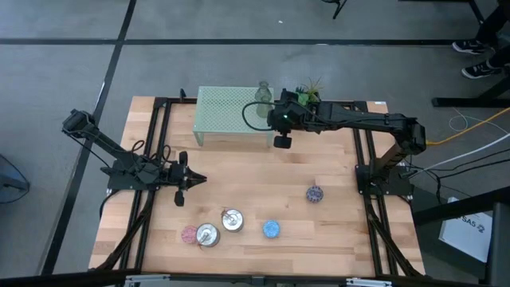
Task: Pick & Place candle stick holders
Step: Put the transparent glass candle holder on the shelf
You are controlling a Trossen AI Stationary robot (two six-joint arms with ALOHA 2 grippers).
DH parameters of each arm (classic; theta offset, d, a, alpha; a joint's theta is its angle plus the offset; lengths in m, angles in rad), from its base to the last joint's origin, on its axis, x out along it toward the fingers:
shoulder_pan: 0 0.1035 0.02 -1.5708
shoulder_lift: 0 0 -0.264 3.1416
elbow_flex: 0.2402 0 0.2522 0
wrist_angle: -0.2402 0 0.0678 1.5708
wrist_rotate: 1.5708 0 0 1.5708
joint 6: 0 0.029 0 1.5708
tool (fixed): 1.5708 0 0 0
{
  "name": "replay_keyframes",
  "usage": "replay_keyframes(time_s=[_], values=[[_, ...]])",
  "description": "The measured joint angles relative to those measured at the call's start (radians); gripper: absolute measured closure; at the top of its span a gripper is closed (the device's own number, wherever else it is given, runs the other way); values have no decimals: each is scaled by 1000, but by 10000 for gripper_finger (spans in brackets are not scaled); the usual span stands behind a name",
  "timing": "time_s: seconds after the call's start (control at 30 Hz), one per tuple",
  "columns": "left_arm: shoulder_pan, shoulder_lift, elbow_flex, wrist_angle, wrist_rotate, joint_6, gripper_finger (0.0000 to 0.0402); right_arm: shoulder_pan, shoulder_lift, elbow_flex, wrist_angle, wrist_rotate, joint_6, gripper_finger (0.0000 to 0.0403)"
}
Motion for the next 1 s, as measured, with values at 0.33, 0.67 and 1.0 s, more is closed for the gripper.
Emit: replay_keyframes(time_s=[0.33,0.67,1.0], values=[[0,0,0,0,0,0,370,0,0,0,39,-8,0,332],[0,0,0,-1,0,0,370,1,17,-1,39,-30,70,332],[0,0,0,-1,0,0,370,70,-51,-1,-189,-243,428,332]])
